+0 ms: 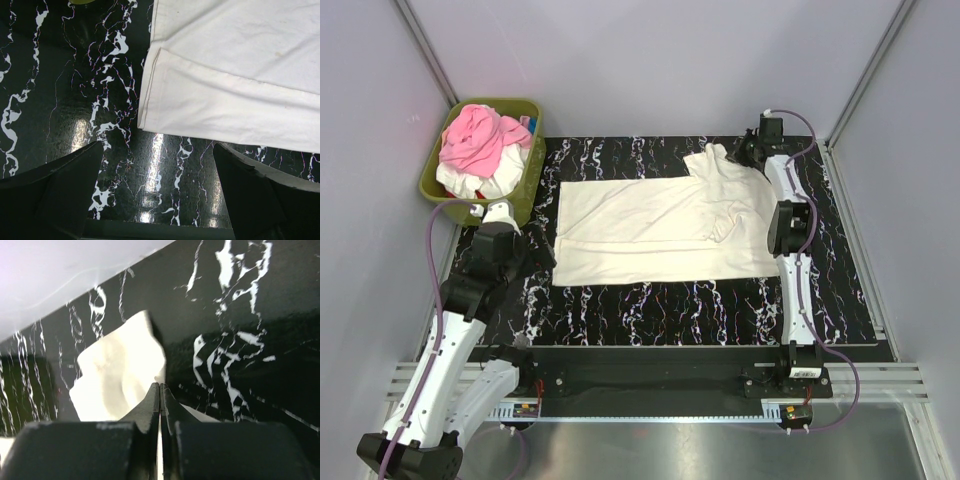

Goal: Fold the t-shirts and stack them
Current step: Fold the tshirt

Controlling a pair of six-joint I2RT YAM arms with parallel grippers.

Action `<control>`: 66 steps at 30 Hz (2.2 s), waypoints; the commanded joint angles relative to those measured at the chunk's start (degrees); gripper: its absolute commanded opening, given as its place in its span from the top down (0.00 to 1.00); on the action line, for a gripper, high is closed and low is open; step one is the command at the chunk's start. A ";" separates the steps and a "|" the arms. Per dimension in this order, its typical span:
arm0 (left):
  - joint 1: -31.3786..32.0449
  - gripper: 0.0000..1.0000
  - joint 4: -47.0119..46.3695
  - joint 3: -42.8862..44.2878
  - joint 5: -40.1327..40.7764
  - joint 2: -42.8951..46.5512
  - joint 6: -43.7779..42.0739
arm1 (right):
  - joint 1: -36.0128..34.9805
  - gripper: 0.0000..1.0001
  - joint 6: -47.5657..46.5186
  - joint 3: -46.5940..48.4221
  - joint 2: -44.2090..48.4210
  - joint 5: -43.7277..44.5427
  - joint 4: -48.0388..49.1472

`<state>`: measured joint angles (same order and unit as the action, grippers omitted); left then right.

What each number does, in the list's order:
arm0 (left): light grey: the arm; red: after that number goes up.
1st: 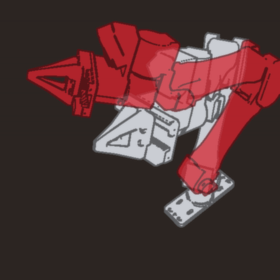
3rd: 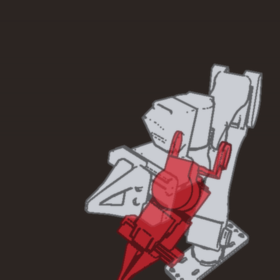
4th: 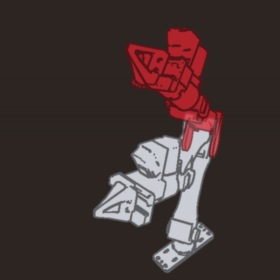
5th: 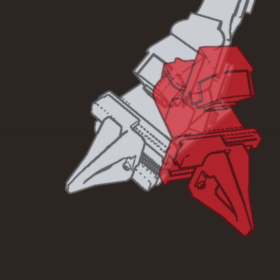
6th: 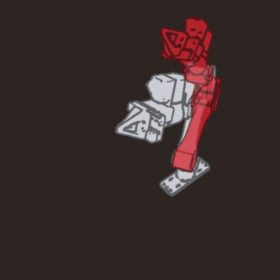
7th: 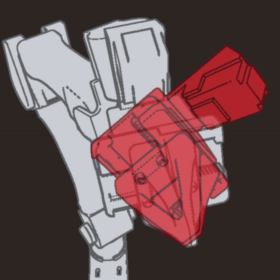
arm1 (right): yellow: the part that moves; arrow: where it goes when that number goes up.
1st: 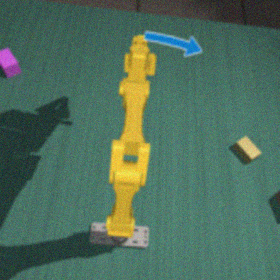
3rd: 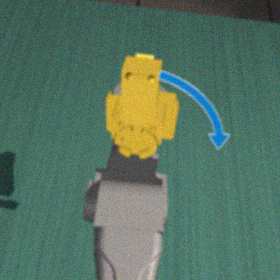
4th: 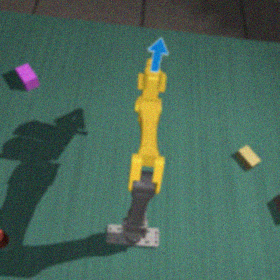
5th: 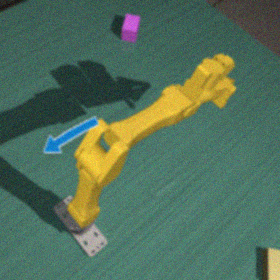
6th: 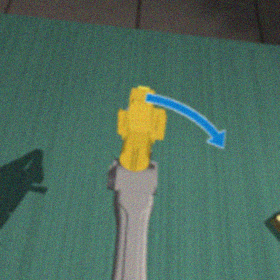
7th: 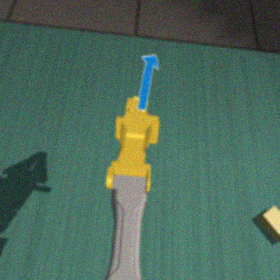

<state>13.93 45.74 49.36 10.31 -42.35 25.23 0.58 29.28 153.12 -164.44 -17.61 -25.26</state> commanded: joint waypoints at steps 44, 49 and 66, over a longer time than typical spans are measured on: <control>-5.05 0.12 -3.90 58.45 -1.69 -81.38 0.96 | -7.79 1.00 -9.95 -79.55 67.85 34.76 -2.53; -6.98 0.16 -4.16 67.60 -4.32 -88.77 1.04 | -7.43 1.00 -9.33 -79.38 66.97 30.80 -2.17; -8.66 0.17 -6.89 78.16 -5.82 -100.82 8.51 | -7.43 1.00 -6.34 -80.70 65.12 26.39 -0.14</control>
<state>5.85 38.92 124.44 4.34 -141.82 31.07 -7.01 21.37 72.84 -100.03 7.81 -27.22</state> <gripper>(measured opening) 0.831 0.010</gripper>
